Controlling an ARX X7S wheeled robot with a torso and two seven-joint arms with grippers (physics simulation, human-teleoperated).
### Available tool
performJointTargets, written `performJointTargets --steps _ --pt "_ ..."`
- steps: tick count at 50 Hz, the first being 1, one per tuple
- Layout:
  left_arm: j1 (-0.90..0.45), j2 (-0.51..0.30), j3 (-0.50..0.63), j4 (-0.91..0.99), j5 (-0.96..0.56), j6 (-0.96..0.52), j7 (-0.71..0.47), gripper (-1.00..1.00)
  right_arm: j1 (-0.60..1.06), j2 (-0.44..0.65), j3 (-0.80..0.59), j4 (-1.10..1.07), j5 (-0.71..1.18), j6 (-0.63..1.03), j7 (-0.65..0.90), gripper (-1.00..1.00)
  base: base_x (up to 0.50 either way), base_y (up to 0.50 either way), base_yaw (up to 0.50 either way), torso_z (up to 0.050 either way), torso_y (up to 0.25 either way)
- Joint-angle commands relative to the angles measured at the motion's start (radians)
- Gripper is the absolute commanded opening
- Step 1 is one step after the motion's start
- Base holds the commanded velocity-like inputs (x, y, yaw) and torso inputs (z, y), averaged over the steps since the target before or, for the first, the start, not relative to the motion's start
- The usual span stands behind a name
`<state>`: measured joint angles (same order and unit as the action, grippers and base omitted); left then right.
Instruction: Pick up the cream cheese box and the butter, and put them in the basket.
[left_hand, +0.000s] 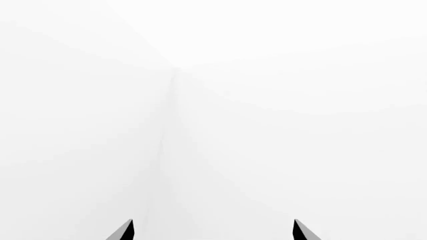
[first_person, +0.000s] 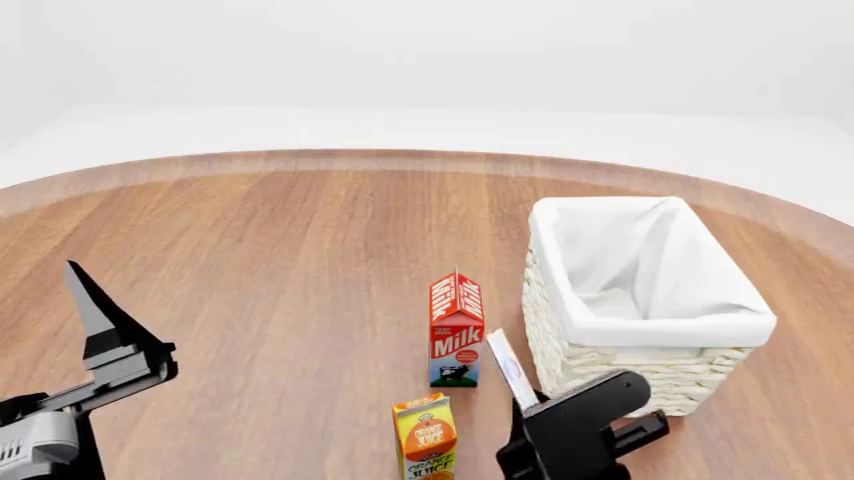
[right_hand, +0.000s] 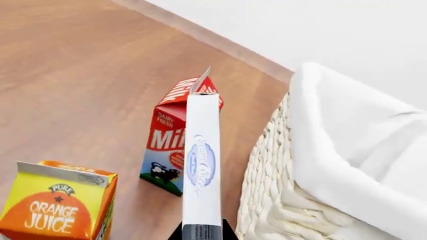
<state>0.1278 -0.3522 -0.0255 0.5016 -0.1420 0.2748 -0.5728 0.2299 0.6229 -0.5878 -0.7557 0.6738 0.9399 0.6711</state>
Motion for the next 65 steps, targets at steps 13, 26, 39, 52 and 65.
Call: performJointTargets --steps 13,26,39,52,65 --pt "0.004 0.012 -0.024 0.012 0.001 -0.014 0.019 1.00 0.128 0.054 0.292 -0.248 0.182 0.173 0.133 -1.00 0.00 0.00 0.00 0.000 0.001" --pt "0.006 0.009 -0.024 0.017 0.000 -0.016 0.014 1.00 0.309 0.126 0.454 -0.282 0.457 0.228 0.261 -1.00 0.00 0.00 0.00 0.000 0.000" --pt "0.006 0.005 -0.020 0.016 -0.001 -0.018 0.012 1.00 0.504 0.236 0.566 -0.239 0.754 0.222 0.412 -1.00 0.00 0.00 0.00 0.000 0.001" --pt "0.004 0.004 -0.011 0.012 -0.001 -0.018 0.012 1.00 0.633 0.263 0.575 -0.030 1.072 0.135 0.437 -1.00 0.00 0.00 0.00 0.000 0.001" --pt "0.001 0.002 -0.002 0.006 -0.011 -0.020 0.015 1.00 0.793 0.188 0.452 0.266 1.044 0.198 0.265 -1.00 0.00 0.00 0.00 0.000 0.000"
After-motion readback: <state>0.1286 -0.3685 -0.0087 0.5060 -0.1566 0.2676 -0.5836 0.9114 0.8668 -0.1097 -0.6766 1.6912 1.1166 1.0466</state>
